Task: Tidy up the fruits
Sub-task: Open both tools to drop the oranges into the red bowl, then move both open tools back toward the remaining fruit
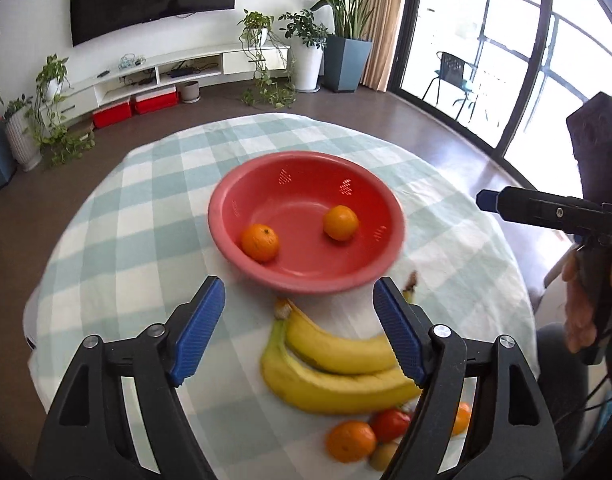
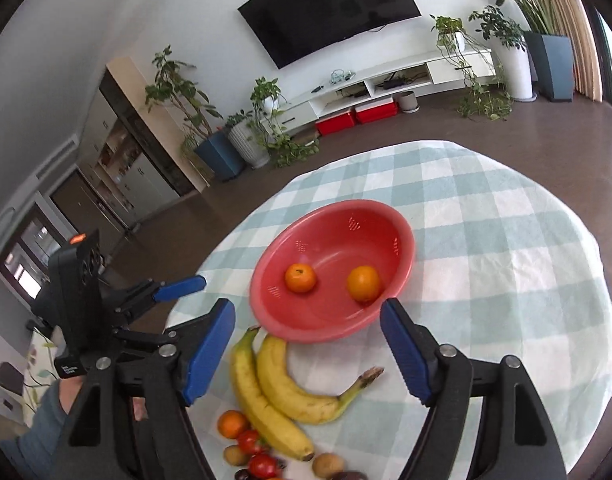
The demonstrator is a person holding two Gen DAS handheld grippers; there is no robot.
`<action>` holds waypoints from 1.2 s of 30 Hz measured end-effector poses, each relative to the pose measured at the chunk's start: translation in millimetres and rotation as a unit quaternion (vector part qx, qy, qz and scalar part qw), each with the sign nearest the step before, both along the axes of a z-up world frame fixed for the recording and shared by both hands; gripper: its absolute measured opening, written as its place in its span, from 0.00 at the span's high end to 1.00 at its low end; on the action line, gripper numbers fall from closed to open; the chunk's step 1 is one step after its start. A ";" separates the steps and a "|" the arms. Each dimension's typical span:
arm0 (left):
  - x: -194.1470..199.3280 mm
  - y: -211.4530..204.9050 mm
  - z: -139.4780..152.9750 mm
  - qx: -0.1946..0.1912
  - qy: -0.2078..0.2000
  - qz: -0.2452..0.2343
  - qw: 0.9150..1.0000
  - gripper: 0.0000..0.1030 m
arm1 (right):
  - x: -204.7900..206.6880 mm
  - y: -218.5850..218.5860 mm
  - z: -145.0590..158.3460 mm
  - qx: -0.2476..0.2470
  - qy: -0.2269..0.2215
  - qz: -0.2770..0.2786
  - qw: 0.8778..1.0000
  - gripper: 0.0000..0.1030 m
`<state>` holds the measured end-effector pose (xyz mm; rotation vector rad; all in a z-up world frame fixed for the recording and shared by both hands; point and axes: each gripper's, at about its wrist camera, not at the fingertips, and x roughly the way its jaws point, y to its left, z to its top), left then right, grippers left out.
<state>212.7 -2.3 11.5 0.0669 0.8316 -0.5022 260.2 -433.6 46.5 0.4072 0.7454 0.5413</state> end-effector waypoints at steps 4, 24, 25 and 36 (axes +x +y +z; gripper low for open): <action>-53.8 15.0 -21.5 -0.054 0.040 0.010 0.998 0.05 | -52.3 -16.0 -11.6 0.078 -0.010 -0.028 0.997 0.00; -164.2 33.2 -48.4 -0.050 0.025 0.096 0.994 0.01 | -149.0 22.2 -28.2 -0.215 0.034 -0.056 0.974 0.00; -163.5 34.3 -49.2 -0.051 0.028 0.093 0.994 0.01 | -147.3 18.9 -34.3 -0.204 0.051 -0.055 0.976 0.00; -125.4 30.4 -48.8 0.016 0.035 0.015 0.999 0.12 | -139.7 13.6 -49.0 -0.150 0.085 -0.027 0.985 0.08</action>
